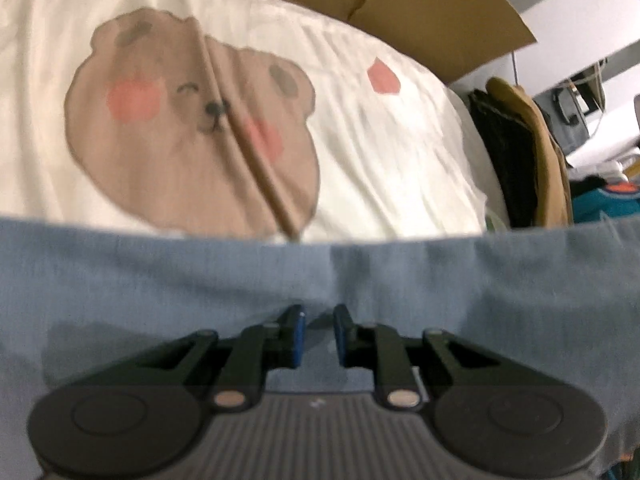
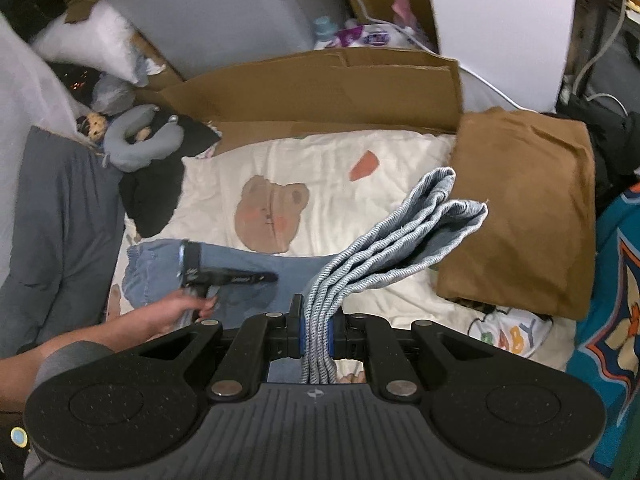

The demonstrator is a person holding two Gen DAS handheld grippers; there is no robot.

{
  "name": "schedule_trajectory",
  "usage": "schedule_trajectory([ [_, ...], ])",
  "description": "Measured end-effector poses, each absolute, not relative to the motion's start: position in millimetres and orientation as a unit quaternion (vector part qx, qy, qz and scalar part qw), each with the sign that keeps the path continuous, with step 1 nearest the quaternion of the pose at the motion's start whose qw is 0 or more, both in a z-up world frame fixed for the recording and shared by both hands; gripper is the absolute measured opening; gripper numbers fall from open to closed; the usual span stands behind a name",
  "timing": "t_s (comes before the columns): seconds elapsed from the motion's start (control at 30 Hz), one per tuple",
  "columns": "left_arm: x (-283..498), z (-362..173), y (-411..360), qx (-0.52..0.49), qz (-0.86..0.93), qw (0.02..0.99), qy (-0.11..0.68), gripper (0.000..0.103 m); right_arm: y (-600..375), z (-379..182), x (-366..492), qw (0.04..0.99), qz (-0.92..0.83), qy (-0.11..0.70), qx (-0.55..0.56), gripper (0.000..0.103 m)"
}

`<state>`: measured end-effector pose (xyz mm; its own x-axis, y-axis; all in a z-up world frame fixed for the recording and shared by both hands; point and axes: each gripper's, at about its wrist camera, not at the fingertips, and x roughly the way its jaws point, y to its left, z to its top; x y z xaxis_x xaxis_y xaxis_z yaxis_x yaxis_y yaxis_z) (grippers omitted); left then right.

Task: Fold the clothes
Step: 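Lay the held hem onto the jeans waistband with the right gripper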

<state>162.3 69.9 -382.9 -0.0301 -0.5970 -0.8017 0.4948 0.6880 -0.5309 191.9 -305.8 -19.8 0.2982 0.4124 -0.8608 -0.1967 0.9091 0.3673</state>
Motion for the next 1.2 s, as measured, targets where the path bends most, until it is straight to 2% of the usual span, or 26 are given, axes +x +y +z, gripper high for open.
schedule_trajectory([
  [0.33,174,-393,52,-0.06,-0.359,0.698,0.617,0.017,-270,4,201,0.799,0.223,0.555,0.07,0.009],
  [0.6,143,-389,84,-0.059,-0.369,0.685,0.625,0.02,-211,30,218,0.788,0.269,0.552,0.036,0.009],
  [0.83,112,-365,137,-0.063,-0.362,0.697,0.616,0.029,-132,53,229,0.772,0.328,0.545,-0.009,0.009],
  [1.07,100,-338,206,-0.119,-0.295,0.739,0.594,0.037,-42,63,232,0.753,0.373,0.54,-0.044,0.009],
  [1.13,93,-330,225,-0.139,-0.282,0.748,0.584,0.051,-19,62,236,0.747,0.383,0.541,-0.053,0.009],
  [1.2,86,-323,243,-0.155,-0.27,0.758,0.574,0.059,3,59,239,0.74,0.393,0.543,-0.062,0.009],
])
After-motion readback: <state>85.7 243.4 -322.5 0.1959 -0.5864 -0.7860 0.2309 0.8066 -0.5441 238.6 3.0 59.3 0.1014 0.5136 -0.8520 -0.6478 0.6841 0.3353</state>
